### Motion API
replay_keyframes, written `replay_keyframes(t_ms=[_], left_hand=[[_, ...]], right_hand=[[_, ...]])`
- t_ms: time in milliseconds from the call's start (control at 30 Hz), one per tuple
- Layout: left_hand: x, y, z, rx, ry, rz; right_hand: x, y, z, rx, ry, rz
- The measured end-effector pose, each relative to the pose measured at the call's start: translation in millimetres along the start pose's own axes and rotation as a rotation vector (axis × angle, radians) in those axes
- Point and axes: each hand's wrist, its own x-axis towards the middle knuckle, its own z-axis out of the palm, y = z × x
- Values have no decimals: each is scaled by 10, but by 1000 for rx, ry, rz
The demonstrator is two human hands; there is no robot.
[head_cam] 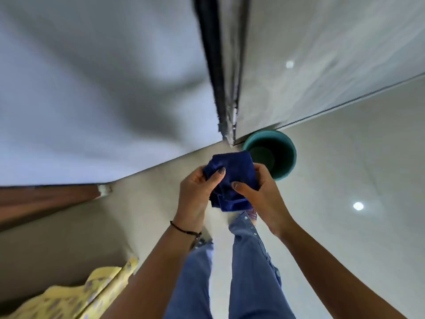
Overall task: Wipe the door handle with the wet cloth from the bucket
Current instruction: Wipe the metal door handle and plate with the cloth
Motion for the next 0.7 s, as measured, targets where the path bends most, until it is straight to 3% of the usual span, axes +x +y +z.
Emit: replay_keyframes(t_ms=[133, 300, 500, 700], left_hand=[[-574, 216, -937, -80, 153, 111], [-1271, 328, -2361, -156, 248, 249], [-1909, 487, -3883, -246, 320, 335], [-2132, 760, -5079, -72, 439, 572]], right_hand=[[-489, -117, 917, -201, -81, -214], [-1103, -132, 2415, -443, -358, -455], [-1648, 22, 4050, -357, -481, -493], [-1770, -188, 5166, -254, -434, -558]])
